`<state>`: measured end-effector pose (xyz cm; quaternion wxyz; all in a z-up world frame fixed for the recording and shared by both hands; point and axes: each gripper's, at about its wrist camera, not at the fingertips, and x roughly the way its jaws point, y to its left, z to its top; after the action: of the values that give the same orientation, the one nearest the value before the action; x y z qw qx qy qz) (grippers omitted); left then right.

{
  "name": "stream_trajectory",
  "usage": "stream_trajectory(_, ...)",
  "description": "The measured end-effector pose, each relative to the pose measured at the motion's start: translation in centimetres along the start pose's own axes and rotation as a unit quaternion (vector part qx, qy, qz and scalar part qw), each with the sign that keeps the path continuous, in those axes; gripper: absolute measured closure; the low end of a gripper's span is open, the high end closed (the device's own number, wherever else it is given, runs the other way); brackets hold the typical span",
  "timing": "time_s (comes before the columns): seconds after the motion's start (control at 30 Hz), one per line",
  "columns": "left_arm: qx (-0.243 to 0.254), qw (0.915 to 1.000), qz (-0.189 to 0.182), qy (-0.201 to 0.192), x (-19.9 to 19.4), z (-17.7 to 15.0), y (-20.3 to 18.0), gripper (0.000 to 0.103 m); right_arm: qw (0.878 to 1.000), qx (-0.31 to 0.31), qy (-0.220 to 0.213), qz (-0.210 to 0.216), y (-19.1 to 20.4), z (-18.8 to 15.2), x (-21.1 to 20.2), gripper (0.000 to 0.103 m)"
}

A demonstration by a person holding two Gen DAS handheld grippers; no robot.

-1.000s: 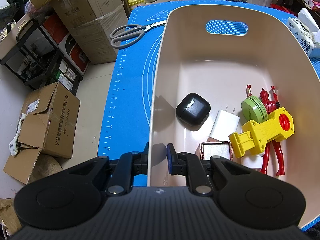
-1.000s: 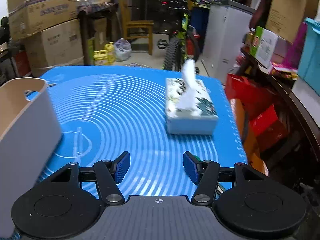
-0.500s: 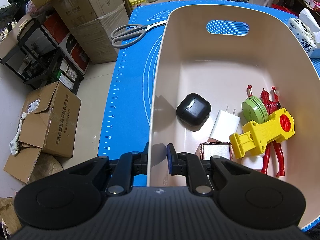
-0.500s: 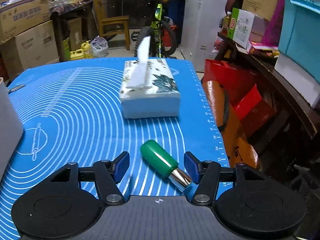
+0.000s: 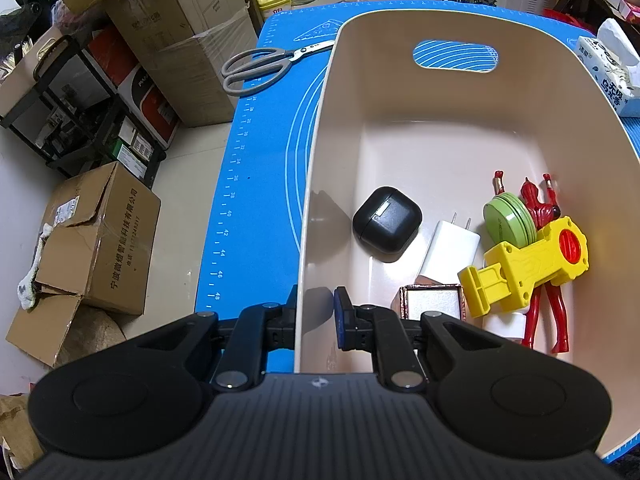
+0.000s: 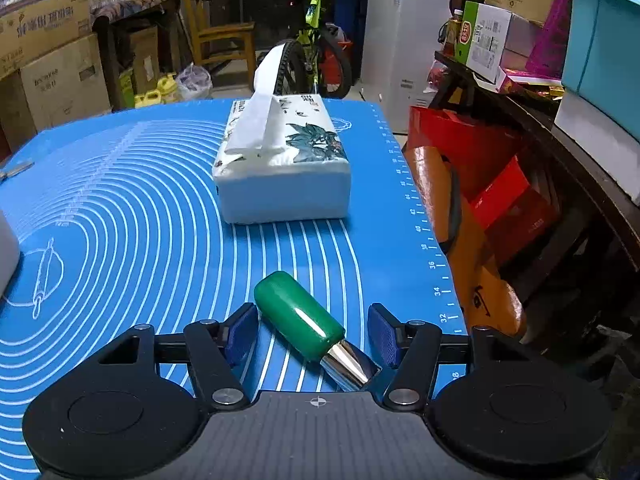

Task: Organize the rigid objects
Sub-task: 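Move the right tool to the green-and-silver cylinder and grasp it, then lift the green cylinder with the right tool and carry it over the basket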

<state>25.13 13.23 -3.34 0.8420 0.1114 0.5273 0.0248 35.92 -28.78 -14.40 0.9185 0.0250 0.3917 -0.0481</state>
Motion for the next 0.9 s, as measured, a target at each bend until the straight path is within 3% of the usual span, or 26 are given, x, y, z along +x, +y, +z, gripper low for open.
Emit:
stream_trajectory(0.07,0.0,1.0,0.001,0.0,0.0,0.0,0.0,0.085,1.0,0.007,-0.003,0.004,-0.3,-0.1,0.1,0.036)
stream_trajectory(0.17,0.0,1.0,0.001,0.0,0.0,0.0,0.0,0.085,1.0,0.007,-0.005,0.003,-0.3,-0.2,0.0,0.047)
stream_trajectory(0.3,0.001,1.0,0.001,0.0,0.0,0.1,0.0,0.085,1.0,0.005,-0.006,0.003,-0.3,-0.1,-0.2,0.068)
stream_trajectory(0.9,0.001,1.0,0.001,0.0,0.0,0.1,-0.1,0.085,0.999,-0.025,-0.007,-0.034,2.1,0.5,-2.7,0.069)
